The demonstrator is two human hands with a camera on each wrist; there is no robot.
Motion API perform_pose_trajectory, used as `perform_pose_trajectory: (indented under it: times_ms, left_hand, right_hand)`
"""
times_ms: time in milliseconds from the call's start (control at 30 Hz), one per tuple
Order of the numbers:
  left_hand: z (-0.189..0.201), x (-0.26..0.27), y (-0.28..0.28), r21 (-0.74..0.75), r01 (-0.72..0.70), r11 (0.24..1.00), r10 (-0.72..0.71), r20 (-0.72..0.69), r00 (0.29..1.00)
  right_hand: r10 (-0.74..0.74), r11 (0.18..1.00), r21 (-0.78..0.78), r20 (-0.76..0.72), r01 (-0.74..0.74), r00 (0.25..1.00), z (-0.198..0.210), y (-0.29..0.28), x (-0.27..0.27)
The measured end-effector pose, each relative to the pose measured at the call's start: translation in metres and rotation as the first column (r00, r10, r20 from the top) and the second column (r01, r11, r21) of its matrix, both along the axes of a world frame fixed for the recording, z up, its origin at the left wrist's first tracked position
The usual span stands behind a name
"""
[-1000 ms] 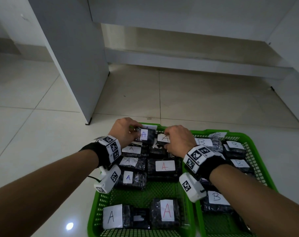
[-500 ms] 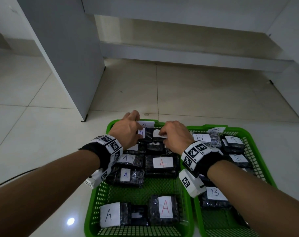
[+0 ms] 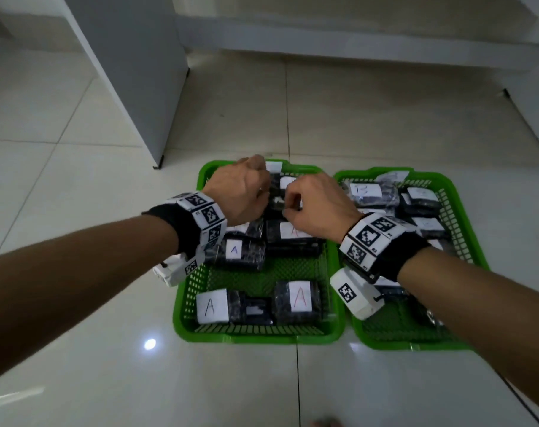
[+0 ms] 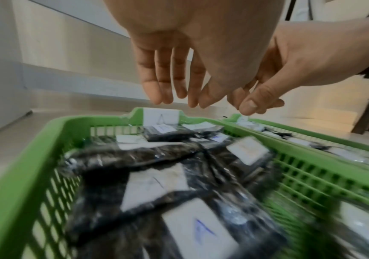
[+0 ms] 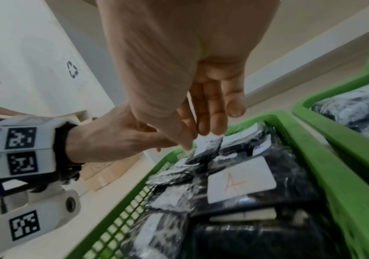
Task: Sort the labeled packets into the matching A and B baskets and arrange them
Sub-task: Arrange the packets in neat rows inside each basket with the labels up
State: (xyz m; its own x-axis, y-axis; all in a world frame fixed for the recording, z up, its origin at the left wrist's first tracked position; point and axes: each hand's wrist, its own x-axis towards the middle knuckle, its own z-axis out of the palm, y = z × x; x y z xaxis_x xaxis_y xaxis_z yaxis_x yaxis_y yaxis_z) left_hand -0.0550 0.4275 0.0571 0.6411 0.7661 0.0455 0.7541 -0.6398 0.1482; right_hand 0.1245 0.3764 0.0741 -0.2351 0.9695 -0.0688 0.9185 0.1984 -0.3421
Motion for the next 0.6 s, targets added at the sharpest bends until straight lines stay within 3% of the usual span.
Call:
perform_pose_trajectory:
  times_ms: [100, 200, 267, 367, 600]
  left_hand:
    - [-0.004, -0.002, -0.038, -0.089, 0.105, 0.990, -0.101, 0.045, 0.994]
    - [-0.012, -0.007, -0.069, -0.243, 0.195, 0.950, -0.207, -0.024, 0.978]
    - [-0.019, -0.013, -0.080, -0.336, 0.207, 0.919, -0.239, -0.055, 0.969]
    - [-0.022, -0.022, -0.089, -0.426, 0.175, 0.888, -0.222, -0.064, 0.973]
    - [-0.021, -0.028, -0.092, -0.445, 0.139, 0.885, -0.186, -0.064, 0.980]
  right_hand:
    - [0.121, 0.952, -0.283, 0.012, -0.112, 0.993, 0.008, -0.038, -0.006]
    - [0.317, 0.838, -0.514, 0.181, -0.185, 0.931, -0.003, -0.074, -0.007]
    - [0.370, 0.831, -0.521, 0.252, -0.197, 0.894, -0.013, -0.089, -0.006]
    - [0.301, 0.868, -0.462, 0.191, -0.185, 0.934, -0.017, -0.094, 0.001]
    - [0.355, 0.894, -0.369, 0.237, -0.254, 0.904, -0.031, -0.102, 0.005]
